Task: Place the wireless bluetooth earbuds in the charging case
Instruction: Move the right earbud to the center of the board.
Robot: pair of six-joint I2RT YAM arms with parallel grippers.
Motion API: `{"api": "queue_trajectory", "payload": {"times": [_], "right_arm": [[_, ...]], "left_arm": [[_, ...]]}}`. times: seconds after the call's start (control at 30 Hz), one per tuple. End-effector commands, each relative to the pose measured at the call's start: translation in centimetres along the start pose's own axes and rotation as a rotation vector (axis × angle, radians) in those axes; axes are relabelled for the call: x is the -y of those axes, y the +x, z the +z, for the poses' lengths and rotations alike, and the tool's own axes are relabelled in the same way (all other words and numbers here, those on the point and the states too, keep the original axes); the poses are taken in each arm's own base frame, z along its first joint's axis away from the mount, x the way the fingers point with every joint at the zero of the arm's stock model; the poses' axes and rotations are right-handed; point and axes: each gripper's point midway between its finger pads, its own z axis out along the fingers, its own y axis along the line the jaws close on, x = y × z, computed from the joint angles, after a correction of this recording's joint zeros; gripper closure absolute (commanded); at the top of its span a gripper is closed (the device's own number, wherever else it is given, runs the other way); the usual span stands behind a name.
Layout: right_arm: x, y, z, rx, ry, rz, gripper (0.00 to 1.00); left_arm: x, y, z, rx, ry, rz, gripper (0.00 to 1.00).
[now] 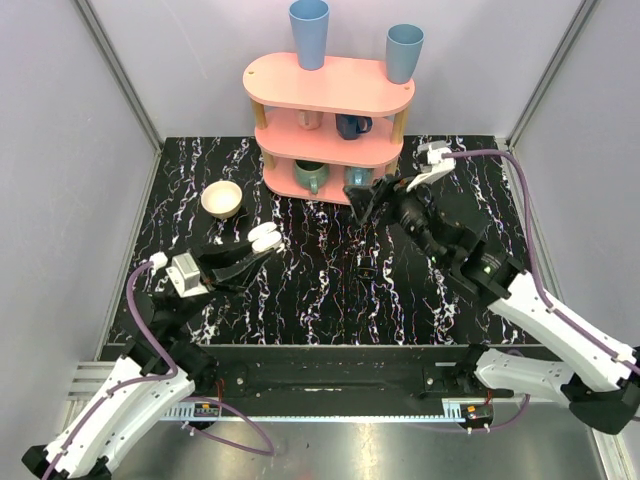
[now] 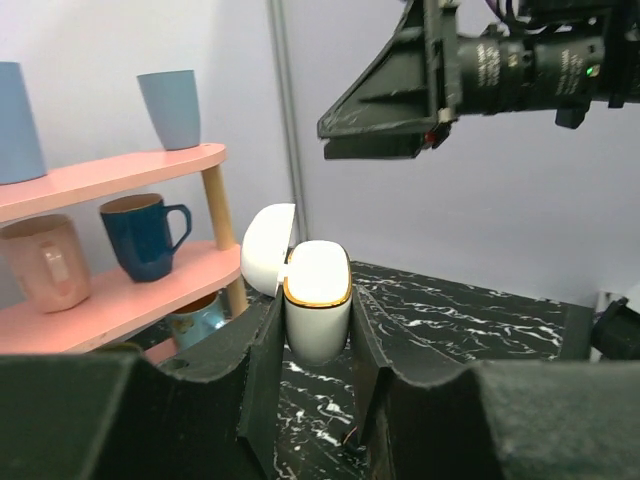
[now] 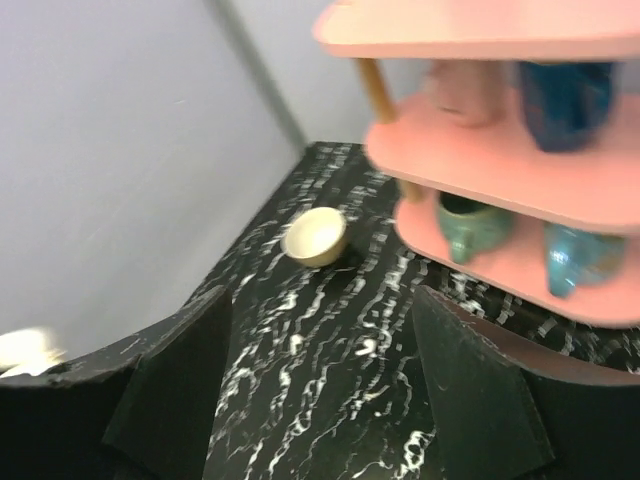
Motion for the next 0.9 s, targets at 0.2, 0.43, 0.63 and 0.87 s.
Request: {"api": "queue_trajectory", "payload": {"times": [0.2, 0.43, 0.63, 0.87], "right_arm": [[8.1, 15.0, 6.7, -0.416, 0.292, 0.338, 0.25], [9.3, 23.4, 11.9, -0.587, 0.386, 0.410, 0.28], [8.5, 27.7, 15.0, -0.606, 0.482, 0.343, 0.28], [8.2, 32.2, 16.2, -0.675, 0.609, 0.133, 0.28]], "left_arm": [[-0.9, -3.5, -1.4, 0.029, -0.085, 0.097, 1.00], [-0.5, -4.5, -2.0, 0.049, -0.084, 0.082, 1.00], [-0.5, -4.6, -2.4, 0.031, -0.090, 0.086, 1.00], [-0.3, -4.5, -2.7, 0.023, -0.087, 0.092, 1.00]]}}
